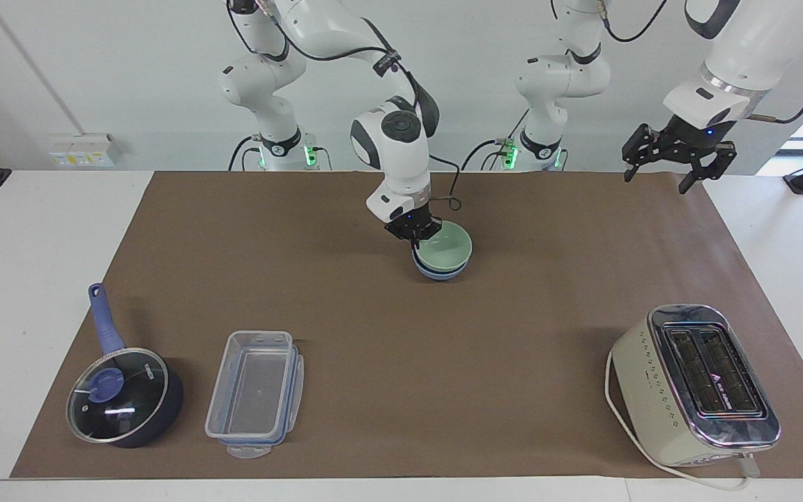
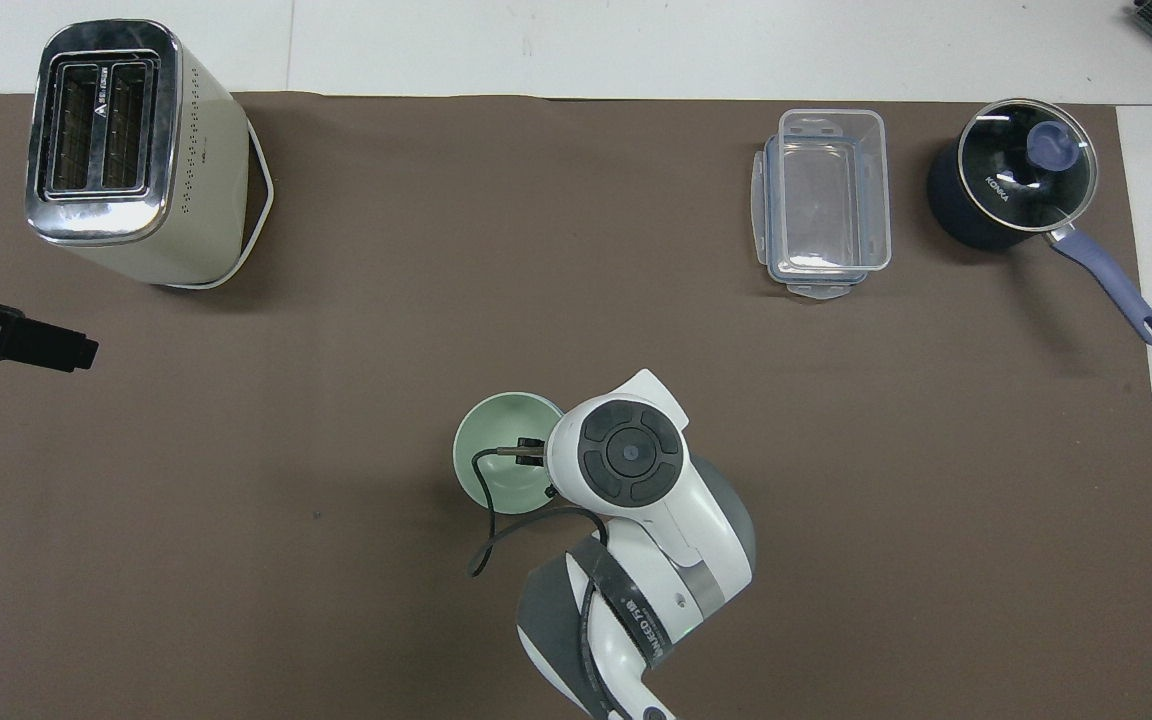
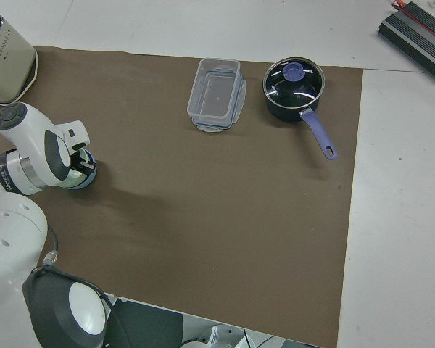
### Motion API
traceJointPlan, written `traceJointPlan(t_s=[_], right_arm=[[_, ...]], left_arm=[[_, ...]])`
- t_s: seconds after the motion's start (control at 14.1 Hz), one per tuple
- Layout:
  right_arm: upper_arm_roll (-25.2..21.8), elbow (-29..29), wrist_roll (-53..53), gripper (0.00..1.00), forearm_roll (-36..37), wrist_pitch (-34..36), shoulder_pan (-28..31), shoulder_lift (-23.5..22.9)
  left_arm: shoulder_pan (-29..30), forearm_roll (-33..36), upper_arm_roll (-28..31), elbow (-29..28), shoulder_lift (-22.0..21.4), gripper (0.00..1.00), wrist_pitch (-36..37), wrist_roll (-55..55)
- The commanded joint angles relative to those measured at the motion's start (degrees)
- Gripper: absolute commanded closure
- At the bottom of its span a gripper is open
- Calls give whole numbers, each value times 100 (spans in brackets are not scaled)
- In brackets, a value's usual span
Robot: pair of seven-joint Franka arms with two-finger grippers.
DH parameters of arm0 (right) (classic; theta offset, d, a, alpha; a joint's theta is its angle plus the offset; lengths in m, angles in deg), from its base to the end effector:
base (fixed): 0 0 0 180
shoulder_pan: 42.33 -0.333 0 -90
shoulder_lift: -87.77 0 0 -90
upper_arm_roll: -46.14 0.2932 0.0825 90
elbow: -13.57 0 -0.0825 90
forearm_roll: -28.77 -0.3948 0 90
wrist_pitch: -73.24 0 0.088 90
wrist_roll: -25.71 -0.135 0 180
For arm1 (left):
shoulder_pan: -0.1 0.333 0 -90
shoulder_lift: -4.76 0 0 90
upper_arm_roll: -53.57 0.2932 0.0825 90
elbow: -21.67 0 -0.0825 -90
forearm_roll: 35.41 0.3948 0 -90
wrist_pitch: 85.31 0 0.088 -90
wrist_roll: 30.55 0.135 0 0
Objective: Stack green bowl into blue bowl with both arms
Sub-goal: 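Lower the green bowl into the blue bowl and open the right gripper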
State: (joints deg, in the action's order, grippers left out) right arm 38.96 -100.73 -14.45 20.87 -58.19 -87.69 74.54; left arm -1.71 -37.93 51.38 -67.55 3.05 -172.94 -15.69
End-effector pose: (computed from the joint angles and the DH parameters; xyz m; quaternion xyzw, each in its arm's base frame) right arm 0.4737 0.3813 0.2970 -0.9969 0.0588 -0.0028 0.0526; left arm 0.5510 -0.0449 0.5934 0.9861 -0.1647 0.0031 0.0212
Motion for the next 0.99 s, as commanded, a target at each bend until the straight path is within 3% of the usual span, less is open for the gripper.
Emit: traceJointPlan(t_s=[0.0,0.35,0.43,0.71,0.78,0.92], right_arm=[[7,-171,139,100,-19,21,18,181],[7,-198,211,100,-54,3,45,181],[7,-198,211,89,-72,3,45,172],[-2,-93,202,30,-81,3,71,137],[-20,-66,210,0,-46,3,80,154],[-55,-48,237,0,16,-14,281,311]], left_arm=[[76,68,-53,54,-13,0,62,-1],[76,68,-53,54,-13,0,53,-1],[68,68,-53,63,-13,0,53,-1],[76,67,-53,54,-13,0,35,-1],[68,68,-53,54,-13,0,35,-1],[68,68,-53,54,-13,0,35,-1]])
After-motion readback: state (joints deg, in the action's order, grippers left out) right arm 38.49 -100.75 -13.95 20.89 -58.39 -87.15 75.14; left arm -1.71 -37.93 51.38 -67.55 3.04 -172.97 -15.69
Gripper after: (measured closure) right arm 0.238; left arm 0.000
